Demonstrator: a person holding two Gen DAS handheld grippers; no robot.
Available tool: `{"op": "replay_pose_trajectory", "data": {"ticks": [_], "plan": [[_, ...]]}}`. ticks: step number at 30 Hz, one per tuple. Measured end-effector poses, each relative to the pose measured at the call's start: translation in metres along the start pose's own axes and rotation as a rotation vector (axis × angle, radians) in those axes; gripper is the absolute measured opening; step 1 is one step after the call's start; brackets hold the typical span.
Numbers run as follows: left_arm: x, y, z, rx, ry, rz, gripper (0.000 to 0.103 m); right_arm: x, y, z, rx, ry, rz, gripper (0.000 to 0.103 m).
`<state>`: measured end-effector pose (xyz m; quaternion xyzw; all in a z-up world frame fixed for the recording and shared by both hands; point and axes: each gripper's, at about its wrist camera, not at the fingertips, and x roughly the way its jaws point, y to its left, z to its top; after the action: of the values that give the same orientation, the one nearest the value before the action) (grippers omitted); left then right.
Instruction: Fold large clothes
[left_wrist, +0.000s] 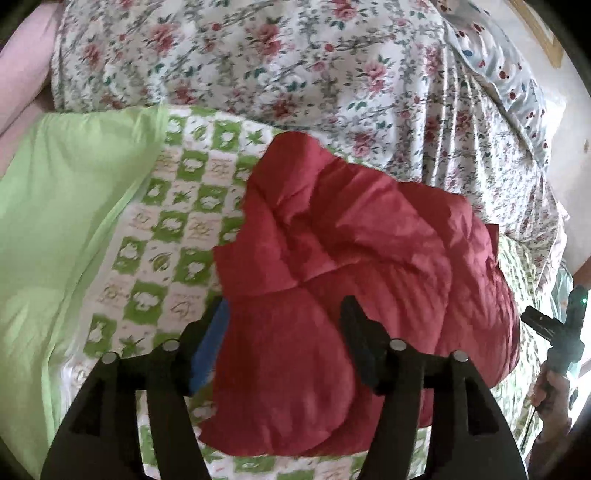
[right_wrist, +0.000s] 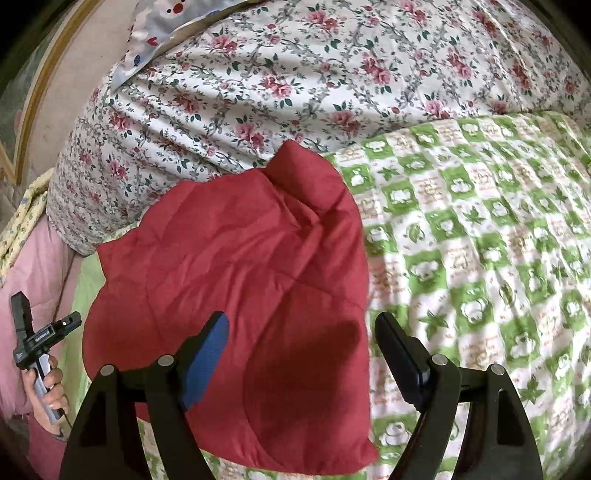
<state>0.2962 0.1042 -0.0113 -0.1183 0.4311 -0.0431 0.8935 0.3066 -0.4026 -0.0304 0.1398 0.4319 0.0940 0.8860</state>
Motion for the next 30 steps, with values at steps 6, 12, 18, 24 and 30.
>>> {"op": "replay_pose_trajectory", "data": {"ticks": [6, 12, 18, 24, 30], "plan": [[0.007, 0.027, -0.003, -0.087, 0.028, -0.049, 0.064, 0.001, -0.014, -0.004, 0.038, 0.017, -0.003, 0.083], [0.023, 0.046, -0.007, -0.17, 0.083, -0.16, 0.072, 0.008, -0.024, -0.001, 0.094, 0.04, 0.077, 0.085], [0.05, 0.064, -0.005, -0.29, 0.125, -0.299, 0.08, 0.036, -0.049, 0.0, 0.218, 0.113, 0.166, 0.087], [0.075, 0.052, 0.001, -0.276, 0.173, -0.403, 0.084, 0.069, -0.059, 0.0, 0.302, 0.209, 0.255, 0.094], [0.093, 0.045, 0.0, -0.283, 0.199, -0.462, 0.09, 0.091, -0.047, -0.002, 0.306, 0.256, 0.347, 0.099]]}}
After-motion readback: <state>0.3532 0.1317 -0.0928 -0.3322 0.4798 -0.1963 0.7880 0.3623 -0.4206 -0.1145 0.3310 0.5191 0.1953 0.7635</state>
